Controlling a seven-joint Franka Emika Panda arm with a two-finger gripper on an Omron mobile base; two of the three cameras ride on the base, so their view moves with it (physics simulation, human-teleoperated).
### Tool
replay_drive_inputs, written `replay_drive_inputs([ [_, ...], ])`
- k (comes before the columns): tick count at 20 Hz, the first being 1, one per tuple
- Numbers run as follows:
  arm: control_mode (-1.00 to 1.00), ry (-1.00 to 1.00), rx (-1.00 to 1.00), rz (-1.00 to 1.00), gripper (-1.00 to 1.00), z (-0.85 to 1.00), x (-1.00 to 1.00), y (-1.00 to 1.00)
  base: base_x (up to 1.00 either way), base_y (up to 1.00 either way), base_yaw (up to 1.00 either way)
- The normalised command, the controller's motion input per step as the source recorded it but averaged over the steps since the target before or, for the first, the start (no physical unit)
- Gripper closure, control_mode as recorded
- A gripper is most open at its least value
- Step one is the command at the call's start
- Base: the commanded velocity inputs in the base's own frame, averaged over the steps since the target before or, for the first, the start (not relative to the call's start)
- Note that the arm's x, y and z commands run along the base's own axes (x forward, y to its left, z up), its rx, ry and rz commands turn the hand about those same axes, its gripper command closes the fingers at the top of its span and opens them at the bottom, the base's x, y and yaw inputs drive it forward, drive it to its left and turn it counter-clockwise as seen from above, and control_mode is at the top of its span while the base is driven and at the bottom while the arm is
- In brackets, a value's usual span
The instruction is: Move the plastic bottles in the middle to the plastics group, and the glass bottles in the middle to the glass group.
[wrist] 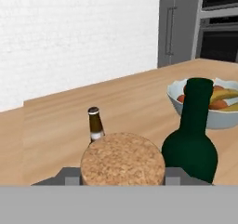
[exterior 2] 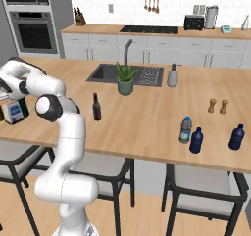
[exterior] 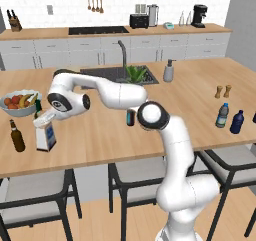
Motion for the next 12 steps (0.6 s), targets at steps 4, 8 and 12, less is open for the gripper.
replay_drive_inputs([
  [4,-1.00,0.00,-0.17,0.00,1.00,-0.07,-0.31,0.91,0.00,0.00,0.00],
  [8,-1.00,0.00,-0.14,0.00,1.00,0.00,-0.11,0.45,0.00,0.00,0.00],
  [12,-1.00,-0.01,-0.11,-0.02,1.00,-0.01,0.00,0.29,0.00,0.00,0.00],
])
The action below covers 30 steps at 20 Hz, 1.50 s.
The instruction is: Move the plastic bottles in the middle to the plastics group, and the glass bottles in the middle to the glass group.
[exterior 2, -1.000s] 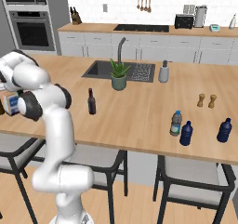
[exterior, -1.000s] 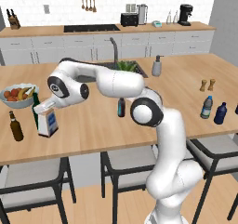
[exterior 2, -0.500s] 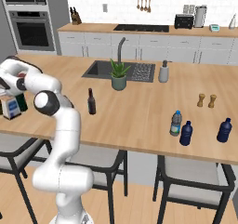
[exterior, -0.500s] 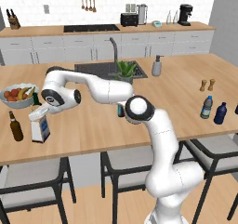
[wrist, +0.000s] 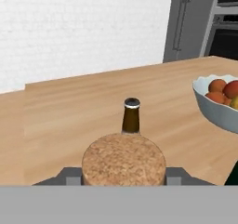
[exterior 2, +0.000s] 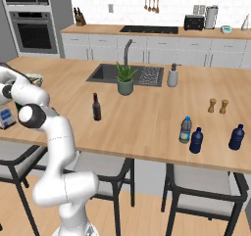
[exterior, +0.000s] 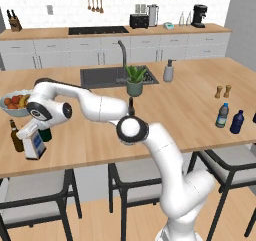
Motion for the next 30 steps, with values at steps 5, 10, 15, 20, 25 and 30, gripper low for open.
replay_drive_inputs([
  [5,-1.00,-0.04,-0.03,-0.07,1.00,0.00,0.04,0.03,0.00,0.00,0.00],
  [10,-1.00,-0.01,0.00,-0.06,1.00,-0.04,0.03,0.01,0.00,0.00,0.00],
  [15,-1.00,0.00,-0.01,-0.01,1.00,-0.39,-0.03,0.00,0.00,0.00,0.00],
  [20,-1.00,0.00,0.00,0.00,1.00,-0.16,-0.05,0.00,0.00,0.00,0.00],
  [25,-1.00,0.00,0.00,0.00,1.00,0.00,0.00,0.00,0.00,0.00,0.00],
  [30,-1.00,0.00,0.00,0.00,-1.00,0.00,0.00,0.00,0.00,0.00,0.00],
])
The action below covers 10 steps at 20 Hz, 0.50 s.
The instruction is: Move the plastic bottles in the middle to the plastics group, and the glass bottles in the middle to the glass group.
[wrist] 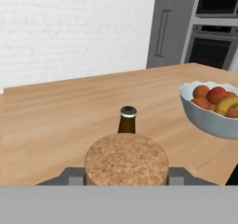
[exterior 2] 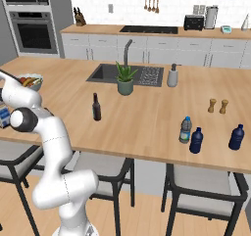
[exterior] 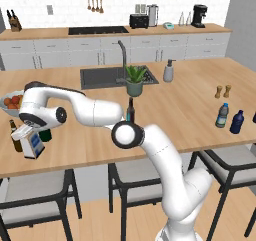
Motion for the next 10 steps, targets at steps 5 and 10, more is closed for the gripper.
replay_drive_inputs([
  [5,-1.00,0.00,0.00,0.00,-1.00,0.00,0.00,0.00,0.00,0.00,0.00],
  [10,-1.00,0.00,0.00,0.00,-1.00,0.00,0.00,0.00,0.00,0.00,0.00],
])
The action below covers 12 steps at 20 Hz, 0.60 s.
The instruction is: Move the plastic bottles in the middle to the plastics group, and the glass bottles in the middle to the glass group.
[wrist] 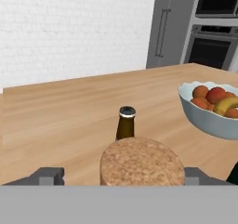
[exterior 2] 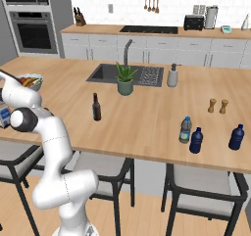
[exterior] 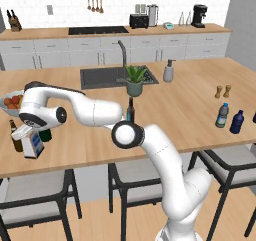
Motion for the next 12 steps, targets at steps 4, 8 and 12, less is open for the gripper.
replay_drive_inputs([
  [4,-1.00,-0.03,0.00,0.00,-1.00,0.00,-0.18,-0.19,0.00,0.00,0.00],
  [8,-1.00,-0.02,0.00,0.00,-1.00,0.02,-0.18,-0.50,0.00,0.00,0.00],
  [12,-1.00,0.00,0.00,-0.01,-1.00,0.00,-0.07,-0.50,0.00,0.00,0.00],
])
